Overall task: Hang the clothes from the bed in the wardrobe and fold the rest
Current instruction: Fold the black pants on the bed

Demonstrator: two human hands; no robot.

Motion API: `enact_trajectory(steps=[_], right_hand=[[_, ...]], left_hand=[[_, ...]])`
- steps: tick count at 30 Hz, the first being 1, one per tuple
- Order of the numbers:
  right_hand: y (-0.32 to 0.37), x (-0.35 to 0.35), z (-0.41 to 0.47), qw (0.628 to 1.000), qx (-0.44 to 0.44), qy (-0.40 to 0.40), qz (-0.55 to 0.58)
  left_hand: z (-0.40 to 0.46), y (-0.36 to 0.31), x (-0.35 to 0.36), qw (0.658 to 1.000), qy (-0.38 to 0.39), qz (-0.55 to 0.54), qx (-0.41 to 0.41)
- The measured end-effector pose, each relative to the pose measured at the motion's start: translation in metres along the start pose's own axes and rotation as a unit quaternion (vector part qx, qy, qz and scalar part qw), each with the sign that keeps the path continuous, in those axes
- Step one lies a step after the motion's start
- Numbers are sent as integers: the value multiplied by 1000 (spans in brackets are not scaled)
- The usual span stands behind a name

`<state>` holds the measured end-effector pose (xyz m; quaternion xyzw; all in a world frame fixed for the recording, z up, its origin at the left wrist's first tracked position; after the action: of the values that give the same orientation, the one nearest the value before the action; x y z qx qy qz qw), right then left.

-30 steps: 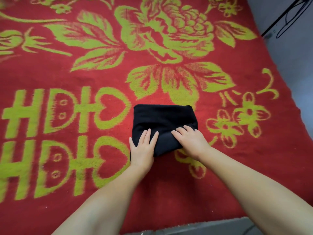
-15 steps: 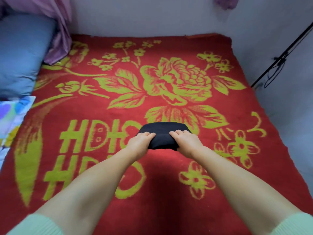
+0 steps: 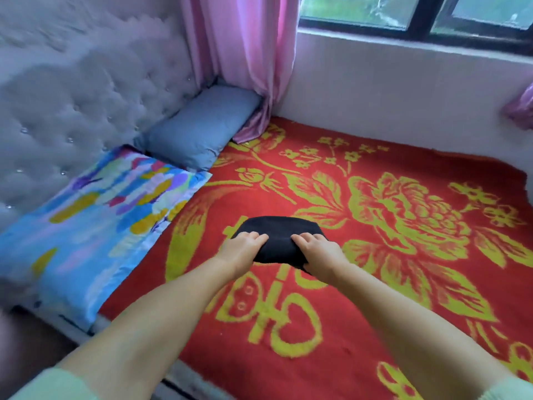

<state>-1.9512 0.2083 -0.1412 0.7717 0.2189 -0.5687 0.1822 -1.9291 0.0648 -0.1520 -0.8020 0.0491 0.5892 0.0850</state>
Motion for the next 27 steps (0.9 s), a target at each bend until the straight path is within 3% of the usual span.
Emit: enact_trajectory(steps=[6,13,18,27], right_hand=[[176,-16,29,989,-138,14,-50],[385,-8,19,937,-325,46,-118],[507,16,-34,866,-464,50,-180],[664,106,-218,695,-657,98,-274]], left_hand=[[-128,135,18,992,-9,-39,-120],[-317,241,66,954,-16,-103,-282],[-456,240,109,887,-43,-144,-436],[-688,144,214,745,4,-245,-621]])
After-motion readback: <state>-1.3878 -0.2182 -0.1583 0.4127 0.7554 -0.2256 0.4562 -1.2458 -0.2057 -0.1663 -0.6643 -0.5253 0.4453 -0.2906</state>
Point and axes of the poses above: each hand's wrist, its own z-axis towards the middle knuckle, its own x-axis out of the palm, y = z × x, the point moved 9 cm from there along z, towards the middle knuckle, and after that the axes turned 5 degrees about y, right-handed, at the moved point
